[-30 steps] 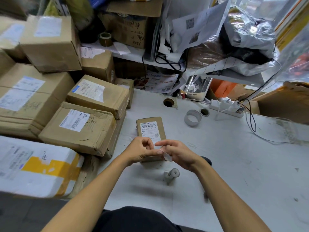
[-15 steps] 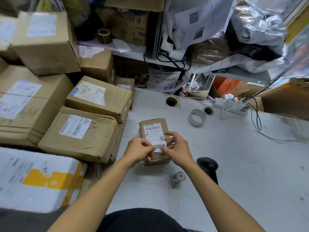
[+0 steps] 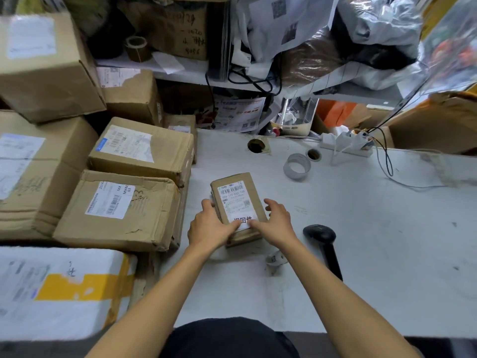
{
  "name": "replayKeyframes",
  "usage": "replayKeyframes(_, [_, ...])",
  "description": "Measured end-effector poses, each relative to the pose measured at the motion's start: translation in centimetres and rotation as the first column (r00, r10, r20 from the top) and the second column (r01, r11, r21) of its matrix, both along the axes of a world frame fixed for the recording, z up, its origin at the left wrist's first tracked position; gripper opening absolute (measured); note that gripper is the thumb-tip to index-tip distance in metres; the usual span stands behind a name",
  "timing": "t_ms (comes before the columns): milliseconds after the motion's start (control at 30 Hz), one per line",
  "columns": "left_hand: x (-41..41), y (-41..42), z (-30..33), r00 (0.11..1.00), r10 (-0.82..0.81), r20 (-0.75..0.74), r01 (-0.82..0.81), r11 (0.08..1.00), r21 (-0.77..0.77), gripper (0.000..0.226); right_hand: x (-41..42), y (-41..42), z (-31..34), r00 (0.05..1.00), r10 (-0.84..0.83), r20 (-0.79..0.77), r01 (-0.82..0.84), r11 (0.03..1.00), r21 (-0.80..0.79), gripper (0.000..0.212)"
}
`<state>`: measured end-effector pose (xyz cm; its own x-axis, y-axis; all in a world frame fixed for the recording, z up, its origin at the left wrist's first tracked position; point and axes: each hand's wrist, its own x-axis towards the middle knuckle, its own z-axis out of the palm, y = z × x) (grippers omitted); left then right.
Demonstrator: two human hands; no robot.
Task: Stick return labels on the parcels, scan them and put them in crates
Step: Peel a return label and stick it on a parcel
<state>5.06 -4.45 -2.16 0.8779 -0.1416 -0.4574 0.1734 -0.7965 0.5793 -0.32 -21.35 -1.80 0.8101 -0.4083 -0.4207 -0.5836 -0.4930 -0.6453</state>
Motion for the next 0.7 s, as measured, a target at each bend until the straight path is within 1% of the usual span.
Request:
replayKeyframes(67, [-0.2, 0.0, -0.2, 0.997, 0.018, -0.071, -0.028, 0.991, -0.131, 0.077, -0.1, 0.1, 0.2, 0.999, -0.035, -0.019, 0.037, 0.990, 0.133, 0.060])
replayKeyframes(100, [-0.3, -0.1, -0.1, 0.996, 0.025, -0.090, -0.041, 0.983, -0.181, 0.074, -0.3, 0.2, 0.4, 0.999, -0.050, -0.014, 0.052, 0.985, 0.165, 0.057])
replayKeyframes(167, [-0.5, -0.3, 0.1, 0.997, 0.018, -0.071, -0.034, 0.970, -0.242, 0.065, -0.7, 0.2, 0.5, 0.996, -0.088, 0.015, 0.084, 0.979, 0.186, 0.055])
replayKeyframes(233, [-0.7, -0.7, 0.8, 0.999, 0.014, -0.043, -0.027, 0.952, -0.305, 0.062, -1.2, 0.1, 0.9, 0.989, -0.138, 0.063, 0.122, 0.971, 0.206, 0.054])
replayKeyframes(400, [-1.3, -3.1, 3.5, 1.000, -0.011, -0.013, 0.004, 0.890, -0.455, 0.071, -3.2, -2.2, 3.4, 0.943, -0.259, 0.209, 0.202, 0.944, 0.259, 0.047])
replayKeyframes(600, [-4.5, -9.3, 6.4, 0.996, -0.080, 0.041, 0.089, 0.813, -0.575, 0.075, -9.0, -7.5, 6.5, 0.850, -0.399, 0.345, 0.316, 0.909, 0.273, 0.038])
replayKeyframes(700, [-7.8, -13.0, 7.2, 0.988, -0.141, 0.063, 0.150, 0.778, -0.610, 0.071, -13.6, -10.9, 7.5, 0.794, -0.468, 0.388, 0.389, 0.881, 0.268, 0.040])
